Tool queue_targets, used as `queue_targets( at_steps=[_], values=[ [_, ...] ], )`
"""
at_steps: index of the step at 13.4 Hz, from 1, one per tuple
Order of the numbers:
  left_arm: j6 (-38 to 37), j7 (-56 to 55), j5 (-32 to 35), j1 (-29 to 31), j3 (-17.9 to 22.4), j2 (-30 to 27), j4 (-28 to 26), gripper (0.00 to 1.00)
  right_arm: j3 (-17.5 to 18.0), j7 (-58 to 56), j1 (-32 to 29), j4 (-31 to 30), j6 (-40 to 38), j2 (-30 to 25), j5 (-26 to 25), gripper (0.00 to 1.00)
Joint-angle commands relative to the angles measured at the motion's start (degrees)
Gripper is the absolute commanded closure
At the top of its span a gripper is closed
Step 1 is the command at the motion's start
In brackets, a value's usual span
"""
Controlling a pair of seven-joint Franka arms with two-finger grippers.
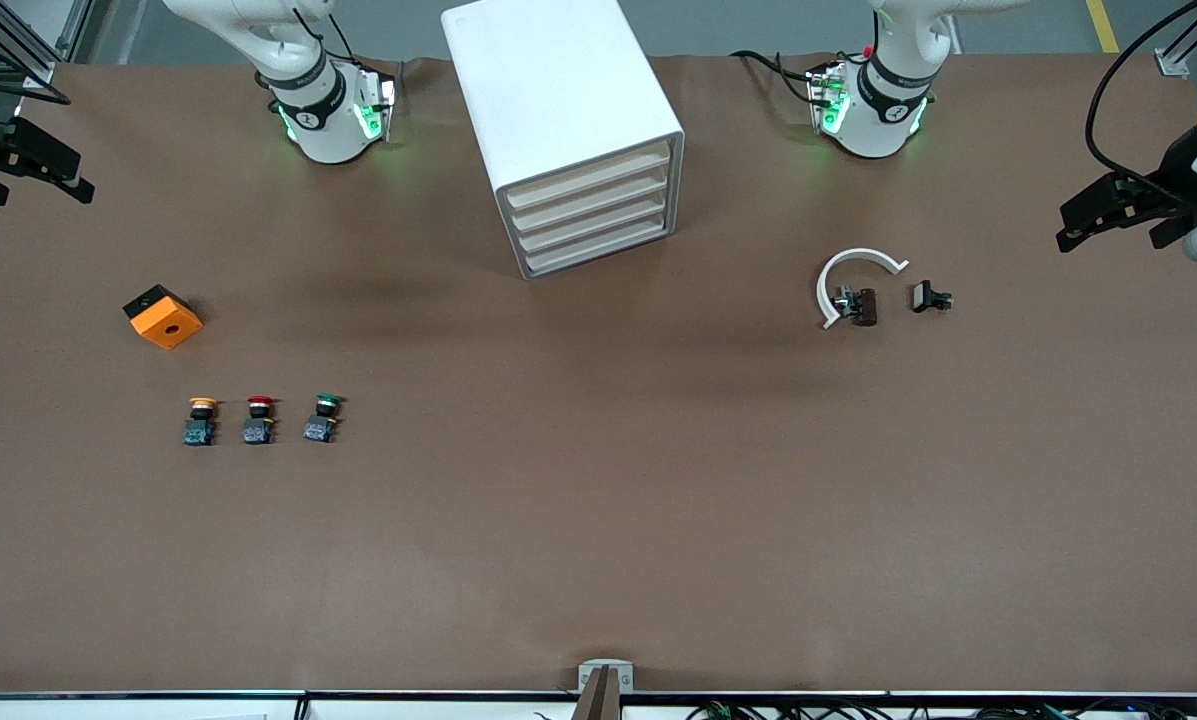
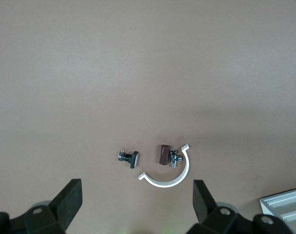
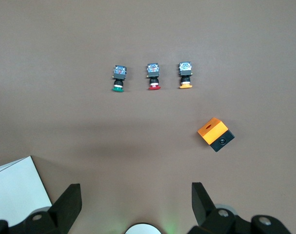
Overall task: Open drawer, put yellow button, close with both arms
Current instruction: 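Move the left gripper toward the white drawer cabinet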
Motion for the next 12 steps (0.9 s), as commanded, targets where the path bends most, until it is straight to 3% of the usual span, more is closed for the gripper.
queue_targets(
  at_steps=[1, 5, 7, 12],
  values=[
    [-0.7, -0.4, 1.0, 0.3, -0.2, 0.5, 1.3, 0.0, 0.2, -0.7, -0.4, 0.3, -0.7, -0.7, 0.2, 0.0],
    [-0.7, 0.1, 1.2, 0.8, 0.2, 0.6, 2.2, 0.0, 0.2, -0.7, -0.4, 0.3, -0.7, -0.7, 0.2, 0.0],
    [-0.7, 0.4, 0.5, 0.8, 2.2, 1.4, 2.5, 0.0, 0.2, -0.7, -0.4, 0.3, -0.7, -0.7, 0.2, 0.0],
    [1.4, -0.5, 0.3, -0.9, 1.5, 10.2, 2.5, 0.0, 0.2, -0.7, -0.4, 0.3, -0.7, -0.7, 0.2, 0.0]
  ],
)
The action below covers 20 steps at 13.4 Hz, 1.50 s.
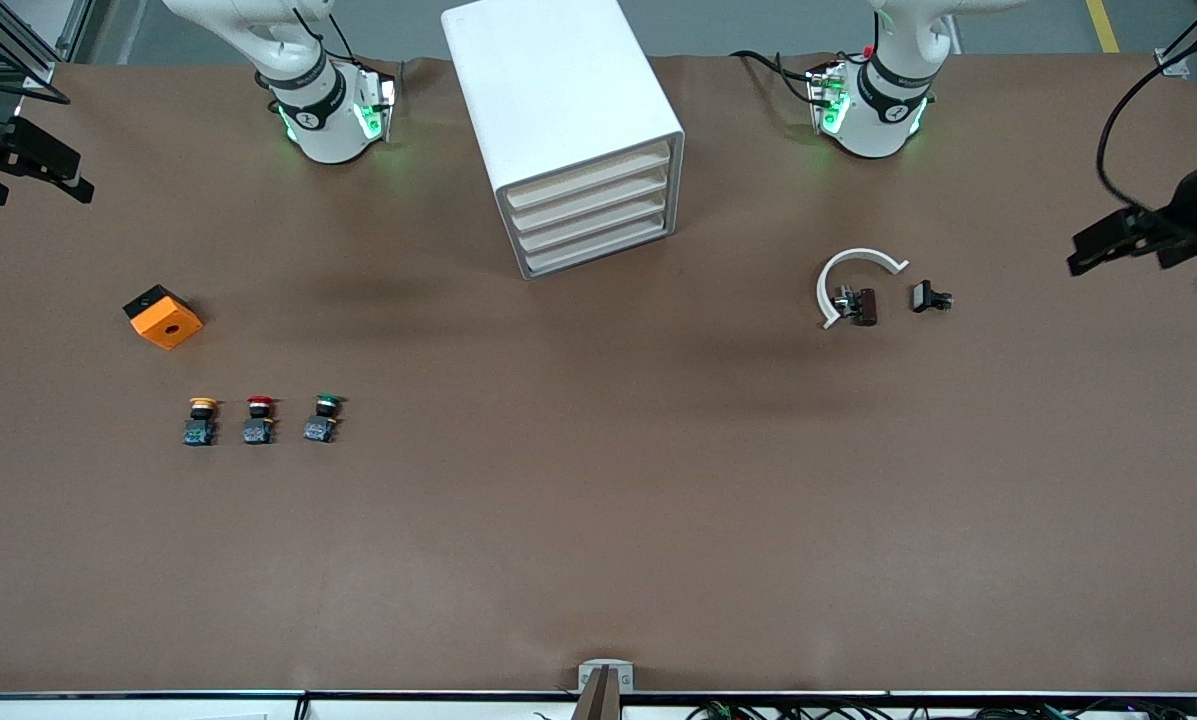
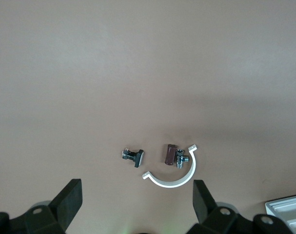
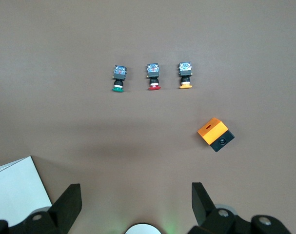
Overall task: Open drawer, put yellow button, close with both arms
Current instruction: 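Move the left gripper toward the white drawer cabinet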
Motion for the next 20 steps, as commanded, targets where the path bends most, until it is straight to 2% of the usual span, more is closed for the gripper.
queue_targets(
  at_steps=[1, 5, 14, 20],
  values=[
    [3.1, -0.8, -0.6, -2.0, -0.9, 5.6, 1.7, 0.0, 0.2, -0.7, -0.4, 0.2, -0.7, -0.7, 0.2, 0.0],
    [4.7, -6.5, -9.3, -2.5, -1.2, 12.0, 1.3, 0.0, 0.2, -0.7, -0.4, 0.2, -0.8, -0.7, 0.2, 0.0],
    [5.3, -40.6, -9.8, -15.4, -1.7, 21.6, 1.5, 0.0, 0.4, -0.1, -0.3, 0.2, -0.8, -0.7, 0.2, 0.0],
    [4.2, -78.7, -14.6, -24.5, -2.4, 24.9, 1.4, 0.0, 0.4, -0.1, -0.3, 0.2, -0.8, -0.7, 0.2, 0.0]
  ],
)
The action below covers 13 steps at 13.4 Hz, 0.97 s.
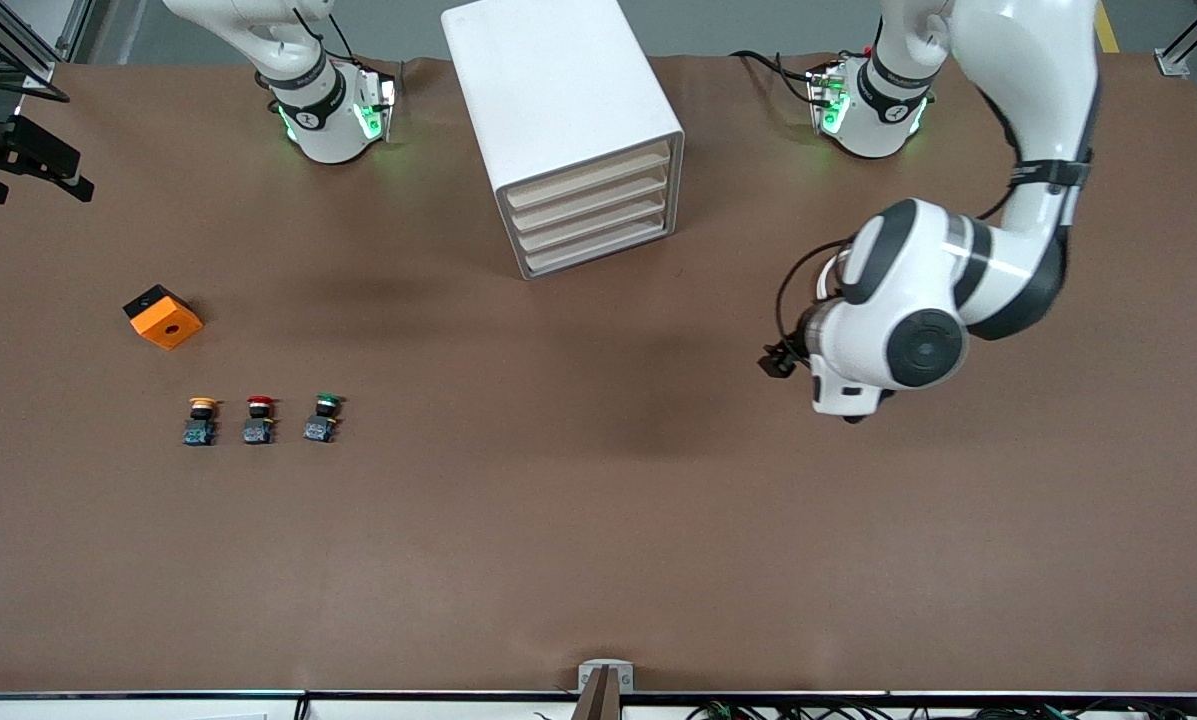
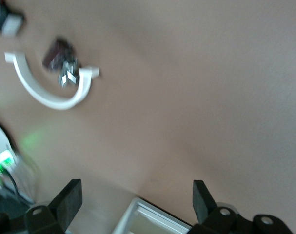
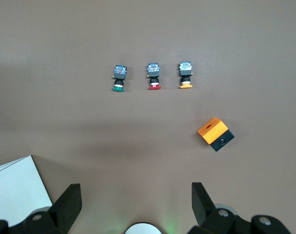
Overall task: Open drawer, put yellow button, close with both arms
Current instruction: 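Grasp the top drawer's front edge with the left gripper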
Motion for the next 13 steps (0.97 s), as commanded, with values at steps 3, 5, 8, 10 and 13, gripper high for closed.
queue_targets(
  at_steps=[3, 5, 8, 10, 13],
  values=[
    [-1.4, -38.8, -6.6, -7.7, 0.0, 4.3, 1.3, 0.0, 0.3, -0.1, -0.4, 0.0, -0.6, -0.7, 0.2, 0.0],
    [-1.4, -53.3, -13.5, -10.1, 0.1, 7.1, 1.3, 0.0, 0.3, -0.1, -0.4, 0.0, -0.6, -0.7, 0.2, 0.0],
    [-3.4, -61.6, -20.4, -11.1, -0.1, 9.4, 1.2, 0.0, 0.3, -0.1, -0.4, 0.0, -0.6, -0.7, 0.2, 0.0],
    [-4.3, -62.9, -25.7, -12.8, 0.0, 10.1, 1.2, 0.0, 0.3, -0.1, -0.4, 0.0, -0.7, -0.7, 0.2, 0.0],
    [-5.8, -67.1, -29.7, -13.6, 0.0, 10.2, 1.2, 0.0, 0.3, -0.1, -0.4, 0.0, -1.0, -0.7, 0.2, 0.0]
  ],
)
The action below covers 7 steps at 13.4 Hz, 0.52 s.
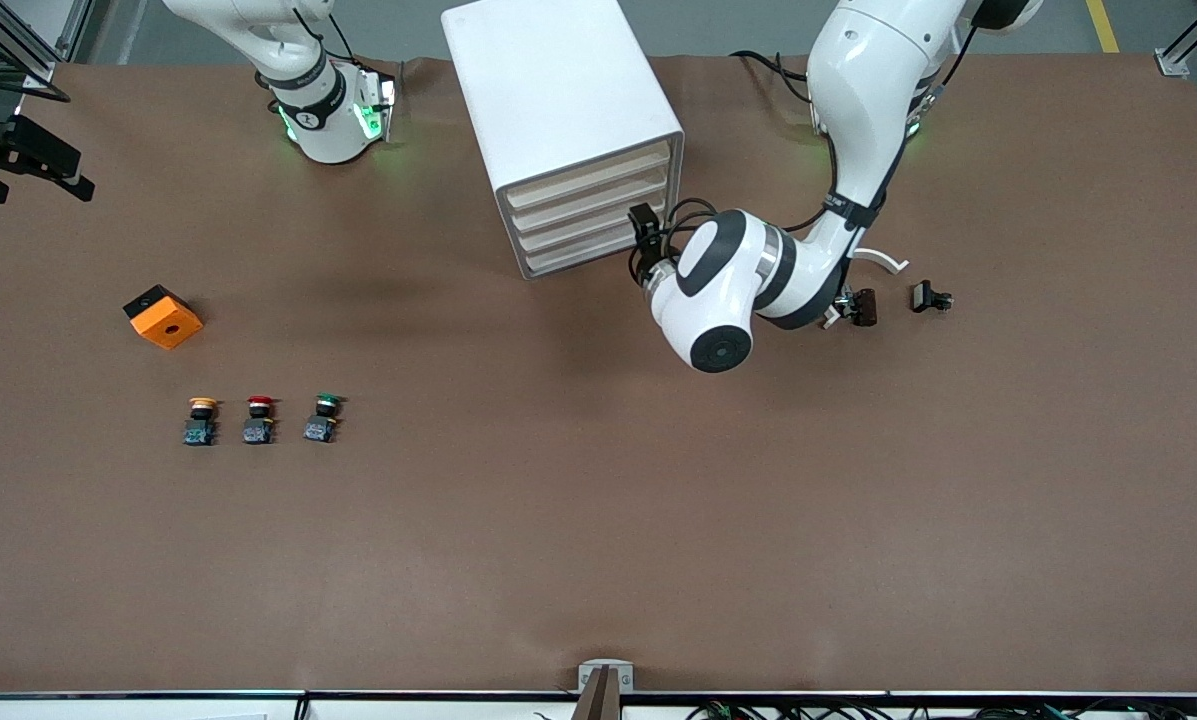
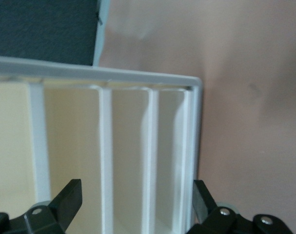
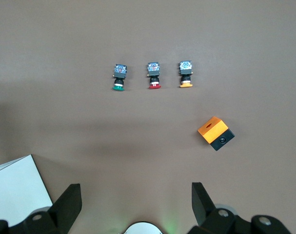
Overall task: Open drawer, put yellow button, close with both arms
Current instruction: 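Grasp the top drawer's front edge with the left gripper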
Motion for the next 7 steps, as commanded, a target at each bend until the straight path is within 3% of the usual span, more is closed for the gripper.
queue_targets(
  at_steps=[1, 6, 7],
  values=[
    [-2.9, -3.5, -2.2, -1.2, 0.1, 0.2, 1.3, 0.0, 0.3, 0.0, -0.4, 0.0, -0.7, -0.7, 0.2, 0.0],
    [-6.3, -6.1, -6.1, -2.0, 0.1, -0.2, 1.4, 0.0, 0.3, 0.0, -0.3, 0.0, -0.7, -0.7, 0.2, 0.0],
    [-6.6, -6.0, -6.2, -2.1, -0.5, -0.3, 1.4, 0.06, 0.3, 0.0, -0.3, 0.0, -0.6, -0.7, 0.2, 0.0]
  ],
)
